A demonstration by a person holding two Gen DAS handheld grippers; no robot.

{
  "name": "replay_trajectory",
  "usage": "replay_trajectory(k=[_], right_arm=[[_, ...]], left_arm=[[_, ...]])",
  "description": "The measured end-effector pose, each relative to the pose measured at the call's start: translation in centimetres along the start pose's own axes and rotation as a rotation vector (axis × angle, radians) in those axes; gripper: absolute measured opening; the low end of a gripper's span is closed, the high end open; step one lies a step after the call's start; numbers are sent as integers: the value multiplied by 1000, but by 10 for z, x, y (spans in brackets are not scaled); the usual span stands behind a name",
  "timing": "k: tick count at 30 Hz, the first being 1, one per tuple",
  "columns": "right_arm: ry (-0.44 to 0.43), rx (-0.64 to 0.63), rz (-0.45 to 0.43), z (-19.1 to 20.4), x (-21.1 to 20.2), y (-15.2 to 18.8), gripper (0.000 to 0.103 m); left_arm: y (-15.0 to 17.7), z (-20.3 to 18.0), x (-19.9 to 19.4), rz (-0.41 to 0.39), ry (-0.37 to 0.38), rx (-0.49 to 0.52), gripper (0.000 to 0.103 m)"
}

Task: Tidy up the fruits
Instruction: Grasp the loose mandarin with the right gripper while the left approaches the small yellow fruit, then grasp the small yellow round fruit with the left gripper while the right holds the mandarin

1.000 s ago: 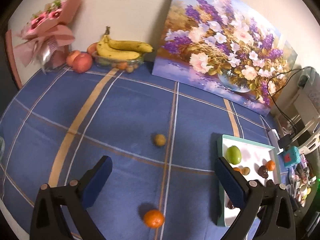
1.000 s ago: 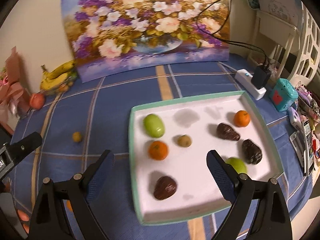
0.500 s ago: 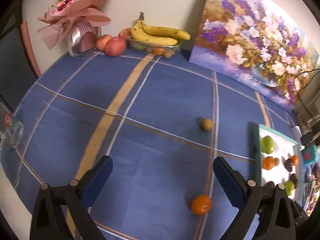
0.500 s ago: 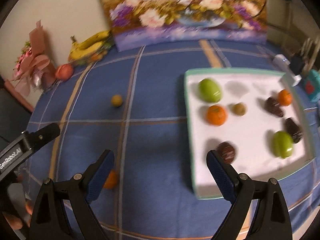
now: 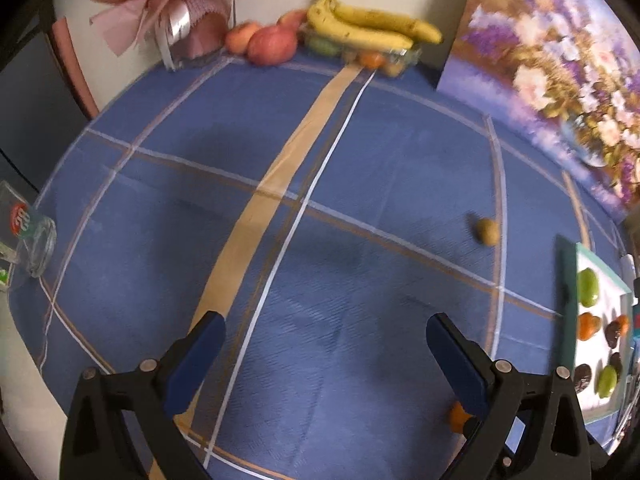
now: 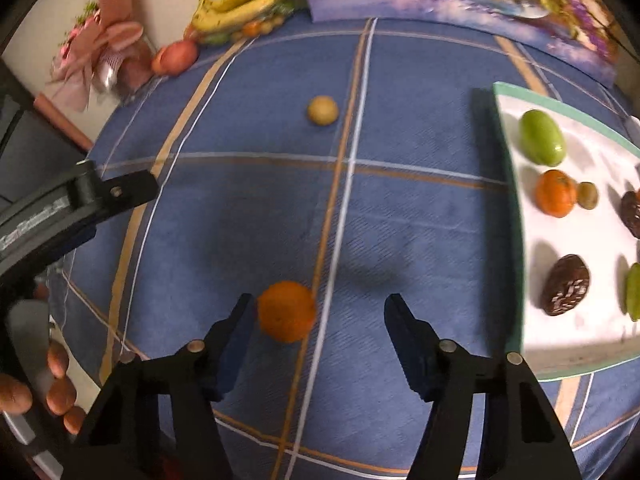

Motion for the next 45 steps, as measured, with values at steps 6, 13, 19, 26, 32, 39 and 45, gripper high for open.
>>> replay_trajectory(k=[6, 13, 19, 26, 32, 39, 45], right_arm=[[20, -44, 43, 14, 14, 0, 60], [74, -83, 55, 22, 23, -1, 43], [44, -91, 49, 28, 23, -2, 37], [42, -4, -49, 4, -5, -7, 37], [58, 136, -138, -34, -28, -14, 37], [40, 244, -178, -68, -41, -23, 37], [29, 317, -194, -90, -45, -30, 37]], left_arm=[[-1, 10, 6, 24, 37, -43, 101], [-2, 4, 4, 34, 54, -39, 101], [-3, 5, 0, 31, 90, -55, 101], [-4, 3, -7, 19, 145, -92, 101], [-6, -12, -13, -4, 154, -68, 101], [-15, -50, -17, -16, 174, 2, 100], [-20, -84, -18, -14, 195, 87, 90]])
Point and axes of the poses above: each gripper's, at about its wrist camera, not at the fingertips, and x roughly the way its jaws point, z to its left, y to its underside, the point moved 5 cm from there along x, roughly the way its jaws point, and after that the axes turned 14 degrees about z, right-handed, at the moved point
